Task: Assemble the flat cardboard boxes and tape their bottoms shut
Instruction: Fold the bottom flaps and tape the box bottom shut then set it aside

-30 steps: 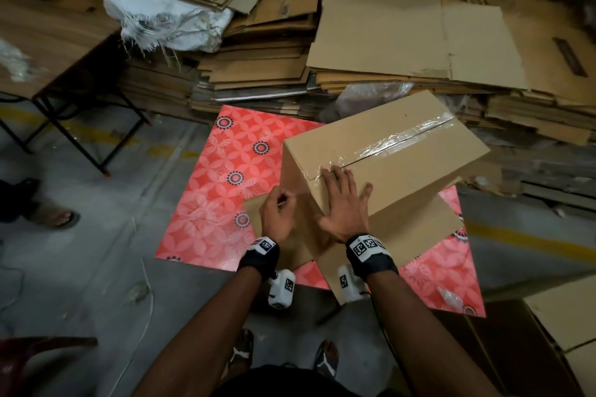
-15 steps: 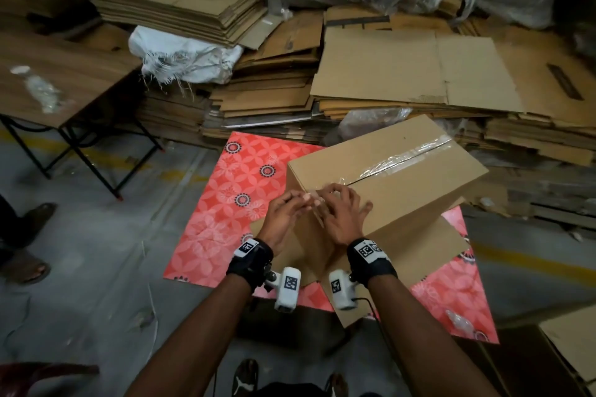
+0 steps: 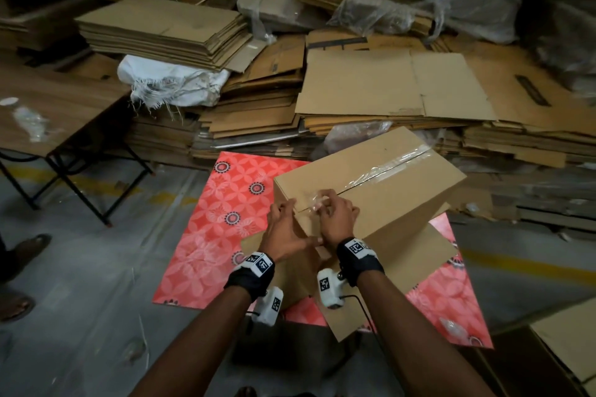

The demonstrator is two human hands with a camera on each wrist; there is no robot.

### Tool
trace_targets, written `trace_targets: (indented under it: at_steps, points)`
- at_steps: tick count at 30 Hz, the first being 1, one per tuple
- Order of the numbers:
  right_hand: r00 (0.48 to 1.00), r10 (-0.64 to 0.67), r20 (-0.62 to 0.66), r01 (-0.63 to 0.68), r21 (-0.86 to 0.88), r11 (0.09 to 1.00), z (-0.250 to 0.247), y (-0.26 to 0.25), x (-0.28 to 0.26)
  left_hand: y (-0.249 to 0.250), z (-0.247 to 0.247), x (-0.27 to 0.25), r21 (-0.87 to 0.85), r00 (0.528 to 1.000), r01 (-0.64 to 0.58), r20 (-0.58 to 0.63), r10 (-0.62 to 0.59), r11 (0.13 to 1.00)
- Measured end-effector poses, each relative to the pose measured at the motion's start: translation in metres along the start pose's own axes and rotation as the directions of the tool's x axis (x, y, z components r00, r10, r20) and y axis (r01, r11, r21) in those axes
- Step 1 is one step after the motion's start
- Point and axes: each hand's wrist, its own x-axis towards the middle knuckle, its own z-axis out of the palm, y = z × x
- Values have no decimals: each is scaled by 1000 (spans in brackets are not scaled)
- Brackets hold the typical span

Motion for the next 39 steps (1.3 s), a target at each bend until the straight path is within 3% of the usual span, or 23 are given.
trace_targets:
  at_steps: [4,9,12,15,21,28,32,37,39]
  points:
    - [981,4,194,25,-148,989,-13,-8,20,6,-14,14,93,998,60,5,-61,994]
    - [930,-64,361,123,-142,982,-13,-22,45,-1,-56,28,255,994,17,103,-45,967]
    - [899,-155,410,243,-172,955,-10,-33,47,-10,-89,36,416,979,-57,201,-30,907]
    - [868,-275,413,328,-61,943,-3,-38,45,-11,-105,38,559,970,-84,234,-60,825]
    - [908,-209,362,137,215,967,-3,-28,38,10,-88,31,645,960,-144,276,-54,750]
    - [955,-118,274,44,262,964,-13,-19,45,20,-74,40,718,957,-165,284,-67,676]
    - [959,-92,268,50,157,986,-27,-12,54,25,-73,44,706,950,-158,299,-89,691]
    - [911,-124,393,219,-207,954,-28,-7,58,53,-64,48,753,936,-191,333,-114,630]
    - [907,-102,409,210,-230,950,-28,-9,56,62,-57,48,719,918,-184,369,-144,671]
